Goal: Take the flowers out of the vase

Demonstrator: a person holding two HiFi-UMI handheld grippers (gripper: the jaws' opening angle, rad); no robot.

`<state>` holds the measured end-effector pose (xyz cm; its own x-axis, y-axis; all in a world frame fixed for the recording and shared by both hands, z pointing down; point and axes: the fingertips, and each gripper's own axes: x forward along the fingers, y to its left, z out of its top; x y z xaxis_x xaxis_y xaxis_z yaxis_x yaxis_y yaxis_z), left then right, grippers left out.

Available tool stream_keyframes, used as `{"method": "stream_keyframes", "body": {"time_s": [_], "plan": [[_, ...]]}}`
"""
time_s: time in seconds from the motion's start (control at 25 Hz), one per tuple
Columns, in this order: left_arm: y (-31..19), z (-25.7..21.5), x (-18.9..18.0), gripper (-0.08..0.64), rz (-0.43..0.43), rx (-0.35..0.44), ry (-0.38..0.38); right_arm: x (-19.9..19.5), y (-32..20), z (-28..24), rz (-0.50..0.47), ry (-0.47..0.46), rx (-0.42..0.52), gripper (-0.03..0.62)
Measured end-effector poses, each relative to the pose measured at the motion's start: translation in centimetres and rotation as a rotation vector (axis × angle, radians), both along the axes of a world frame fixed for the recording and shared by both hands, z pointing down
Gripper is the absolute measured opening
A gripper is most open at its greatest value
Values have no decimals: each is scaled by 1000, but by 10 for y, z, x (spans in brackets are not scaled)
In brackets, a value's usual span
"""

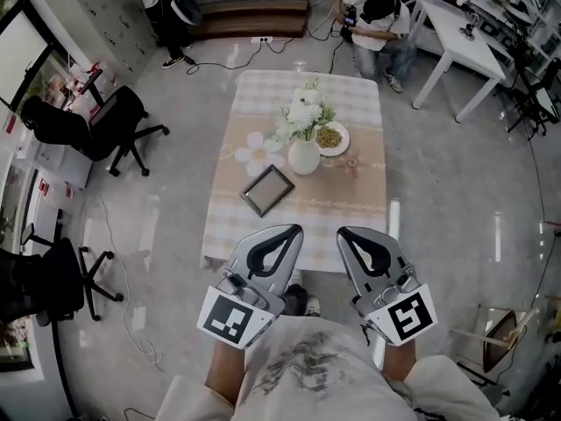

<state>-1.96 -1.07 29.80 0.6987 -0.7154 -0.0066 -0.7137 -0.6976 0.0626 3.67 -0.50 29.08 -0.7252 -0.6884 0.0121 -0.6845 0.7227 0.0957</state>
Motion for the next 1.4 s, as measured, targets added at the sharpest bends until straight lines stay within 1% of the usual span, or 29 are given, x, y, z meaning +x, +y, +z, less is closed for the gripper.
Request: {"method": "stream_keyframes", "body": {"time_s": [0.16, 0.4, 0.52, 0.84, 0.88, 0.96, 1.04, 1.2, 1.32, 1.4], "plan": [[-19, 13, -3, 8, 15, -42, -15, -4, -17, 7, 18, 29, -23, 16], [-50, 22, -12, 8, 34, -51, -11, -12, -41, 11, 50, 44, -40, 15], [-61, 27, -16, 8, 43, -57, -12, -15, -48, 9, 74, 44, -28, 15], [-90, 47, -21, 8, 34, -102, -21, -9, -60, 20, 125, 54, -82, 15], [-93, 50, -20, 8, 34, -103, -22, -7, -62, 22, 132, 56, -88, 16], [-100, 53, -21, 8, 32, -77, -26, -3, -66, 25, 142, 59, -96, 15], [-105, 56, -21, 9, 29, -56, -31, 0, -69, 28, 144, 61, -103, 15], [-112, 60, -17, 9, 23, -59, -33, 1, -77, 29, 131, 54, -98, 15], [-118, 67, -13, 9, 11, -98, -40, 2, -87, 31, 102, 69, -93, 15], [-124, 74, -11, 9, -1, -125, -47, 4, -95, 32, 88, 63, -94, 15]]}}
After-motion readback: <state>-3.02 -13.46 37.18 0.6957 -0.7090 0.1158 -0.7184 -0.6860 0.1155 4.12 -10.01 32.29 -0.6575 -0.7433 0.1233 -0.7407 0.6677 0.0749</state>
